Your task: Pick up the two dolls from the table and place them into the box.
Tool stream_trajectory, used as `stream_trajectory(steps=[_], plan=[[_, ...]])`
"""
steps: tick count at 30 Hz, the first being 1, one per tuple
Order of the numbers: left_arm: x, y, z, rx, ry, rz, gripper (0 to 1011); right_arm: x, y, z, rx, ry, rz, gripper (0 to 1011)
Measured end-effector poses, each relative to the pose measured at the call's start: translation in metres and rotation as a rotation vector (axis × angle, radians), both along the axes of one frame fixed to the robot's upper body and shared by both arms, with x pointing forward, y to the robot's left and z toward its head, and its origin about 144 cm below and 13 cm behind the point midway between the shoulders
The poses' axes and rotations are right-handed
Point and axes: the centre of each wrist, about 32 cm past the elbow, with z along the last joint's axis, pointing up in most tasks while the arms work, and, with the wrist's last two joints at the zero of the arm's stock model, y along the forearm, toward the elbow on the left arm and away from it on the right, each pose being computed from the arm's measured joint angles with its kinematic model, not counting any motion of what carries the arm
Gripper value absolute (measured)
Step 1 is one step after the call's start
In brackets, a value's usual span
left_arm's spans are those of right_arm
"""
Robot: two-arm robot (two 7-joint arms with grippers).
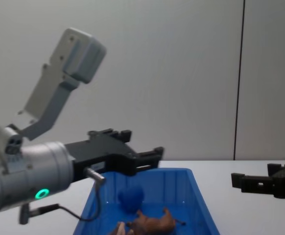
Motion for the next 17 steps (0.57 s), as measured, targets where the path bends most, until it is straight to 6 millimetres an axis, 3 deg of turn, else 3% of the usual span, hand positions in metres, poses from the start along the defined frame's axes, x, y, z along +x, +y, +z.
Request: stream_trajectory(steps=[8,17], plan=[[0.006,-0.012,0.001,-0.016,-0.027,-0.065,1000,0.0,0.0,0.0,0.0,0.0,0.0,1001],[0.009,-0.02,0.001,-0.03,-0.047,-0.102,1002,0.0,0.0,0.0,0.0,0.0,0.0,1001]])
